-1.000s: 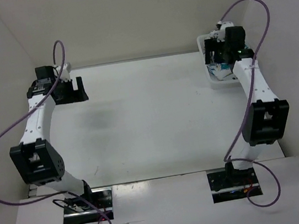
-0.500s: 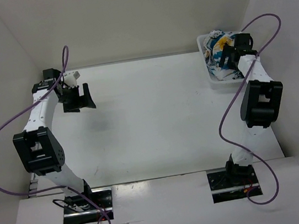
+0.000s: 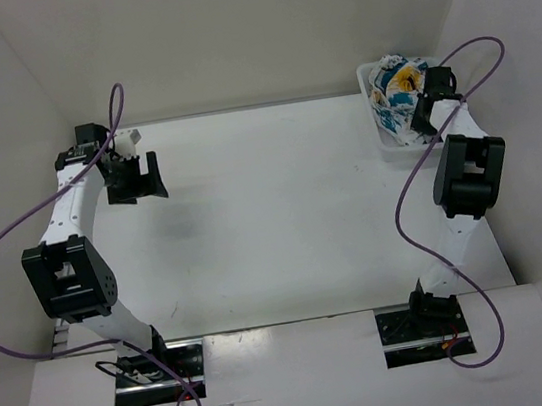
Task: Fold and stack the shorts
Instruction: Grab the shorts from the pile, then move the shorts to the center of the board, then flatten the shorts out
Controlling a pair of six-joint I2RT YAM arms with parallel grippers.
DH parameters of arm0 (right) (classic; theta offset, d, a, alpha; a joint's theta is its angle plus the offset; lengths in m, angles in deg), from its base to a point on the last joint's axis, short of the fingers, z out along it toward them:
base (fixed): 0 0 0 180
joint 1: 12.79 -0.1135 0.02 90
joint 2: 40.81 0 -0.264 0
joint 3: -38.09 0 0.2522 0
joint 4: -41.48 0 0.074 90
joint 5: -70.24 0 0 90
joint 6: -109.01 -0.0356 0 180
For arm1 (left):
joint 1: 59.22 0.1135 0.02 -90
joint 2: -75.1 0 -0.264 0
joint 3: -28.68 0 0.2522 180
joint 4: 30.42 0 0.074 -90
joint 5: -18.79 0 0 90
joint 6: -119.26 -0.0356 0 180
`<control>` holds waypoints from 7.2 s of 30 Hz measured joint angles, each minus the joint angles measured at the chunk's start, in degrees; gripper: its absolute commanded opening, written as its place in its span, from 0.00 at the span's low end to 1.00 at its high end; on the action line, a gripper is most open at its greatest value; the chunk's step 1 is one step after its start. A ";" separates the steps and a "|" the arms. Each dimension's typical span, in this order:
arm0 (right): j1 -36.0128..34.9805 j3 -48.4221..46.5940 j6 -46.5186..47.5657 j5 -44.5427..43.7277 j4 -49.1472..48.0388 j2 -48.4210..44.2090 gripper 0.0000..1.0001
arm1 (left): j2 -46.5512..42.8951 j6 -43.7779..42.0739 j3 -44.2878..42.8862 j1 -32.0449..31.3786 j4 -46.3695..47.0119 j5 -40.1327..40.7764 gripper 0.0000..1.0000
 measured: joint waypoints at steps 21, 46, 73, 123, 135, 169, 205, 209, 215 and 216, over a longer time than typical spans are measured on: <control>-18.97 -30.64 7.54 -12.46 -7.19 -18.10 0.00 | -1.31 0.00 -6.34 0.00 2.01 0.04 1.00; -63.06 -29.99 10.40 13.09 5.77 -1.44 1.00 | -11.45 0.00 -7.45 0.92 6.29 8.17 1.00; -38.38 20.83 24.96 6.71 3.13 -20.04 1.00 | -20.31 0.13 15.06 -34.36 -3.80 5.20 1.00; -31.19 14.80 22.75 15.52 1.66 -14.82 0.99 | 0.39 0.02 -18.21 -53.59 7.37 30.91 0.00; -28.79 11.58 20.11 16.20 3.32 -21.66 0.99 | -0.59 0.00 -63.34 -56.50 0.59 21.11 0.00; -47.39 33.18 40.79 20.09 11.47 -35.50 0.96 | 4.61 -0.02 -12.57 -34.29 2.16 30.56 0.00; -32.41 -11.28 34.88 1.01 -5.57 -26.01 0.00 | -8.26 0.20 -29.66 -21.77 9.11 30.12 0.00; -32.96 -12.61 34.10 1.53 -4.57 -31.91 0.00 | -13.57 0.22 -29.70 -22.75 8.98 28.74 0.00; -33.29 -19.26 32.72 5.22 -1.75 -37.57 0.00 | -20.96 0.28 -33.24 -23.39 8.09 23.67 0.00; -33.31 -20.39 32.44 6.03 -1.36 -38.40 0.00 | -22.03 0.26 -34.23 -23.41 7.91 22.34 0.00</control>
